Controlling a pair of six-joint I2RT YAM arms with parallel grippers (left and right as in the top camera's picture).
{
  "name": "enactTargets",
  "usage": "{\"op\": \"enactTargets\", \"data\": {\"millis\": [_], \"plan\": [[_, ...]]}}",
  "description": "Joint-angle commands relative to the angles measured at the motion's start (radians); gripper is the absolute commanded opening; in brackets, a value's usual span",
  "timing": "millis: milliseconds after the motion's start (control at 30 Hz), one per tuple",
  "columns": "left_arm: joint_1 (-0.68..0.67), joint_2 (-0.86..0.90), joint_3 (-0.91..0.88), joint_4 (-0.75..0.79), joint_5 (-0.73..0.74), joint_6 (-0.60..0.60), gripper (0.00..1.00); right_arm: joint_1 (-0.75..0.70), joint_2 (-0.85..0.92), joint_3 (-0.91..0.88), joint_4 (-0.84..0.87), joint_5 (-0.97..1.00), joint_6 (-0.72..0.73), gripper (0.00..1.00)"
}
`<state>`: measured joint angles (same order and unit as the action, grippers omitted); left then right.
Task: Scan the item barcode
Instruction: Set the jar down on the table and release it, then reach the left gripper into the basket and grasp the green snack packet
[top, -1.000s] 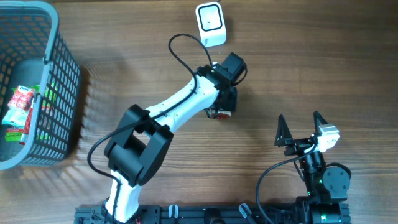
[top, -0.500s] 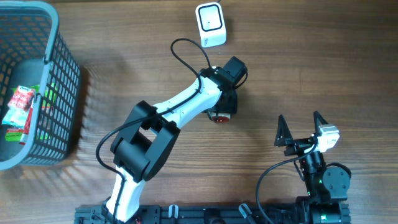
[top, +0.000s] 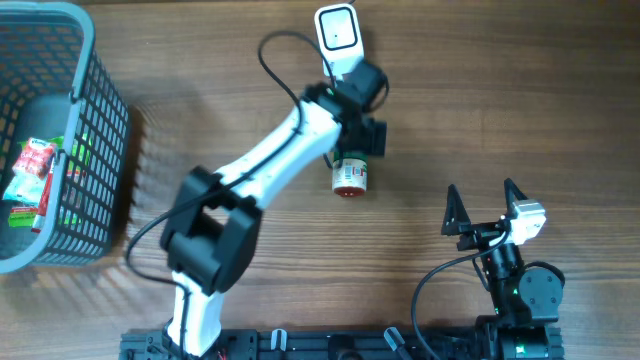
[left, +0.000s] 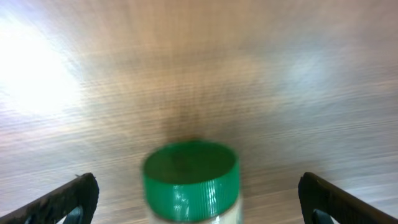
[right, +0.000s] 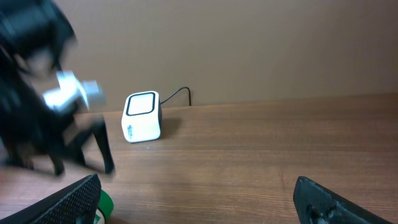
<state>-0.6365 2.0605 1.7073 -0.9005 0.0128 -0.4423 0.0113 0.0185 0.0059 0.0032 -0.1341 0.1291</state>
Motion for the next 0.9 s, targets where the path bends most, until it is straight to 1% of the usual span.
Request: {"op": "enactTargets", "data": {"millis": [0, 67, 100, 200, 233, 300, 367, 467, 500, 600, 667, 733, 867], "plan": [[0.085, -0.115, 0.196, -0.084, -0.023, 0.111, 1.00, -0.003, -0.005, -0.001, 0.004, 0.005, -0.010, 1.00], [0.154, -0.145, 0.299, -0.153, -0.077, 0.151, 1.00, -0.003, -0.005, -0.001, 0.004, 0.005, -0.010, 1.00], [0.209, -0.165, 0.361, -0.193, -0.137, 0.151, 1.00, -0.003, -0.005, -0.001, 0.004, 0.005, -0.010, 1.00], [0.360, -0.207, 0.467, -0.246, -0.234, 0.152, 1.00, -0.003, -0.005, -0.001, 0.004, 0.005, -0.010, 1.00], [0.430, -0.229, 0.487, -0.252, -0.260, 0.152, 1.00, -0.003, -0.005, -0.001, 0.004, 0.005, -0.010, 1.00], [0.585, -0.278, 0.494, -0.254, -0.269, 0.152, 1.00, -0.003, -0.005, -0.001, 0.004, 0.005, -0.010, 1.00], [0.842, -0.327, 0.494, -0.283, -0.269, 0.152, 1.00, -0.003, -0.005, -0.001, 0.004, 0.005, -0.010, 1.00], [1.029, -0.326, 0.494, -0.310, -0.268, 0.156, 1.00, -0.003, -0.005, -0.001, 0.004, 0.005, -0.010, 1.00], [1.091, -0.318, 0.494, -0.322, -0.260, 0.196, 1.00, -0.003, -0.005, -0.001, 0.004, 0.005, -0.010, 1.00], [1.230, -0.286, 0.467, -0.332, -0.257, 0.259, 1.00, -0.003, -0.005, -0.001, 0.004, 0.005, -0.010, 1.00], [1.287, -0.253, 0.447, -0.340, -0.228, 0.293, 1.00, -0.003, -0.005, -0.001, 0.004, 0.005, -0.010, 1.00], [1.317, -0.213, 0.432, -0.359, -0.146, 0.360, 1.00, -0.003, -0.005, -0.001, 0.004, 0.005, -0.010, 1.00], [1.320, -0.135, 0.401, -0.387, -0.134, 0.529, 1.00, -0.003, -0.005, -0.001, 0.004, 0.005, -0.010, 1.00]]}}
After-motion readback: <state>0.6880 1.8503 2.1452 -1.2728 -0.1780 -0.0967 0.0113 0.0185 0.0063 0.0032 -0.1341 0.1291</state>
